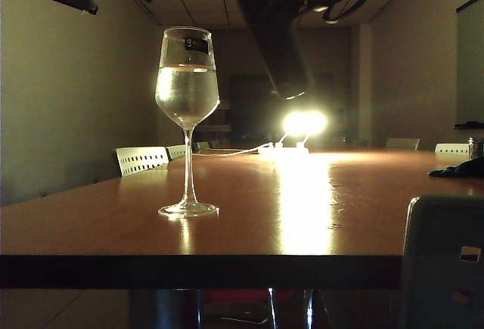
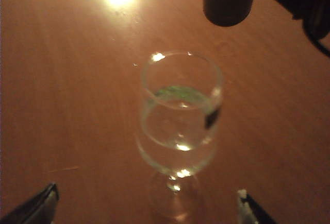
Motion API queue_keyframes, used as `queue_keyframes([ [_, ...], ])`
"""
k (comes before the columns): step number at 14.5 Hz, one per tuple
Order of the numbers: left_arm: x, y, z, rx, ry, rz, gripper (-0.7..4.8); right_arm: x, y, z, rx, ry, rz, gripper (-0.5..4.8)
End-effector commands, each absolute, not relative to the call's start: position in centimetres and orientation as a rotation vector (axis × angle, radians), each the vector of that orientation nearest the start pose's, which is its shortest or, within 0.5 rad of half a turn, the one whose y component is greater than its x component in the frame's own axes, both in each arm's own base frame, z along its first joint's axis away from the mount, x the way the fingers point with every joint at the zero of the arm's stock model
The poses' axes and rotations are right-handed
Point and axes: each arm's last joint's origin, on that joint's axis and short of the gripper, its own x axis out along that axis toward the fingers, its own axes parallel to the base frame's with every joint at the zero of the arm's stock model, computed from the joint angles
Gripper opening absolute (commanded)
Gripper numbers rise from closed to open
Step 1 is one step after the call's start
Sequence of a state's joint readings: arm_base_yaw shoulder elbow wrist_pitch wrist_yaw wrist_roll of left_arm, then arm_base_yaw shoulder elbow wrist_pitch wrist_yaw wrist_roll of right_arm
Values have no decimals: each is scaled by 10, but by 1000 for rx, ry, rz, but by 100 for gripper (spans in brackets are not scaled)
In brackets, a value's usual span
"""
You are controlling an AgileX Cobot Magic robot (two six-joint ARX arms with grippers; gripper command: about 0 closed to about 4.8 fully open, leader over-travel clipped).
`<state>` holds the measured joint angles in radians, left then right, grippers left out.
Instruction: Pick up the black thermos cup, pour some water from it into the stemmed glass, and then put the thermos cup back on the table.
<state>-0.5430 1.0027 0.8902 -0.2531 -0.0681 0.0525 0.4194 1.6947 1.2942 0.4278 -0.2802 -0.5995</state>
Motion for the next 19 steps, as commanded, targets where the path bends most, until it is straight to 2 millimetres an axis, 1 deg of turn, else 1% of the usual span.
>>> queue_keyframes([
  [1,198,-113,322,156,326,-460,479,358,172,346,-674,-386,638,182],
  [5,200,-114,318,165,357,-460,479,357,172,347,-851,-456,607,178],
  [7,199,-114,317,169,385,-459,479,357,172,347,-894,-472,598,178],
  [11,199,-114,332,165,380,-457,479,354,178,348,-959,-535,628,178],
  [14,207,-119,343,168,384,-458,479,354,178,349,-989,-562,620,178],
  [19,209,-120,342,176,402,-458,479,351,183,349,-1094,-612,608,178],
])
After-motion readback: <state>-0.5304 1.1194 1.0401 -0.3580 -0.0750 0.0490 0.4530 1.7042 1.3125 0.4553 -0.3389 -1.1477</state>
